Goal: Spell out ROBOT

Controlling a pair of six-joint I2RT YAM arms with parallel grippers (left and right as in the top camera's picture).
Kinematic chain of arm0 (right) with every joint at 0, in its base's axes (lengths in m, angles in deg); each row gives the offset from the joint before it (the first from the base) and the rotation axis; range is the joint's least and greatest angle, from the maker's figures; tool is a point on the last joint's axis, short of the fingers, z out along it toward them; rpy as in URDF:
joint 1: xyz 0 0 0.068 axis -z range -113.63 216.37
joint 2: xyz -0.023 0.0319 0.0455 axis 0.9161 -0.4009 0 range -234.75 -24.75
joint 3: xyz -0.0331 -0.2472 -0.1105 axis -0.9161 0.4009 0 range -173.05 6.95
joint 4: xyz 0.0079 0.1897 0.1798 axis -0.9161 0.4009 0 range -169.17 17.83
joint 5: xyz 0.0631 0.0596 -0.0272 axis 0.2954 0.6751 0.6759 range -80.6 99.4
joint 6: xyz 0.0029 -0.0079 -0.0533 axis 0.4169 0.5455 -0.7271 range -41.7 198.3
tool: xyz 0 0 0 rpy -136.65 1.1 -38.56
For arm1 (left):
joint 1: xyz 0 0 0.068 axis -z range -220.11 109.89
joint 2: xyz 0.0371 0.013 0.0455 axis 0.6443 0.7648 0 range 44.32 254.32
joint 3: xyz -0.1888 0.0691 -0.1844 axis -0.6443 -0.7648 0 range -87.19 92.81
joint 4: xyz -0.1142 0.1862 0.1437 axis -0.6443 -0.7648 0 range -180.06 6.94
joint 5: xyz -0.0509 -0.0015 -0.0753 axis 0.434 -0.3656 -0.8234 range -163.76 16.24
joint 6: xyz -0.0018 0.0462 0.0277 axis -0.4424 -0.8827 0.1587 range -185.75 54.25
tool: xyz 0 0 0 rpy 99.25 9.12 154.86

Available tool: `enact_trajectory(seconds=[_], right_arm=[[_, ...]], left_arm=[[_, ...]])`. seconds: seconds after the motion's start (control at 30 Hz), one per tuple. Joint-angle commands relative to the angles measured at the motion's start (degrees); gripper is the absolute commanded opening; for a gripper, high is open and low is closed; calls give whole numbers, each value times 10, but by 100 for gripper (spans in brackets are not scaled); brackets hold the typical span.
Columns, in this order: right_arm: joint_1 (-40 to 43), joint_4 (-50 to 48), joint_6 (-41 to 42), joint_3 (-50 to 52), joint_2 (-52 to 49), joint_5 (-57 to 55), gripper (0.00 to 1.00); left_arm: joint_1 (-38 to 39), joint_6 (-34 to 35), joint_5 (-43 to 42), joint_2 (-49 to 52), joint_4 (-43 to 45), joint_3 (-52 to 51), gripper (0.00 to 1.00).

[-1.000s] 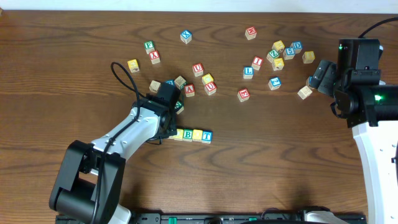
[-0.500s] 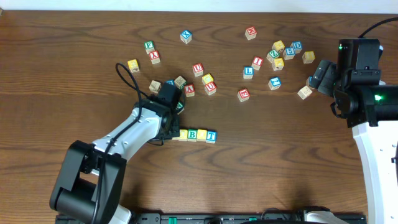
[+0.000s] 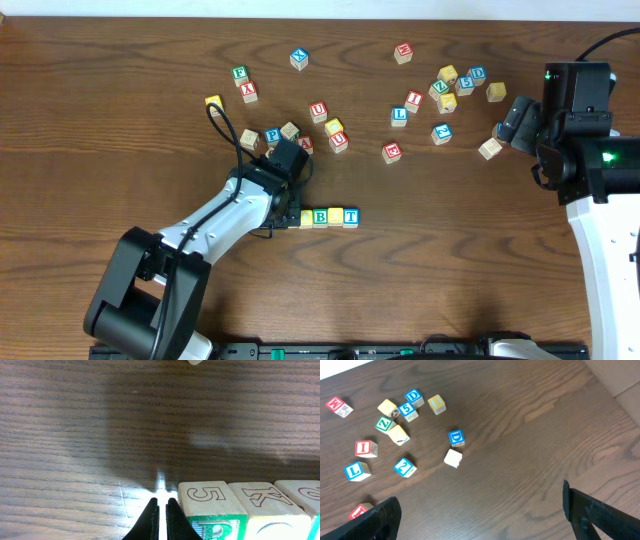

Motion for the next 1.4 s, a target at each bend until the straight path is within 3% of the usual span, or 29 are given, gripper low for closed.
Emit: enact_trajectory(seconds=[0.0, 0.73, 0.9, 1.13, 1.23, 1.37], right_arm=[[2, 0, -5, -9, 1, -8, 99], [2, 0, -5, -9, 1, -8, 99], [2, 0, -5, -9, 1, -8, 99], [2, 0, -5, -9, 1, -8, 99], [2, 0, -5, -9, 1, -8, 99], [2, 0, -5, -9, 1, -8, 99]], left_arm=[[1, -3, -1, -5, -1, -7, 7], [-29, 12, 49, -5, -20, -7, 7], [-29, 11, 51, -5, 16, -5, 7], [-29, -45, 26, -5, 66, 32, 7], [-28, -80, -26, -5, 70, 52, 8], [-28, -81, -46, -5, 72, 63, 7]])
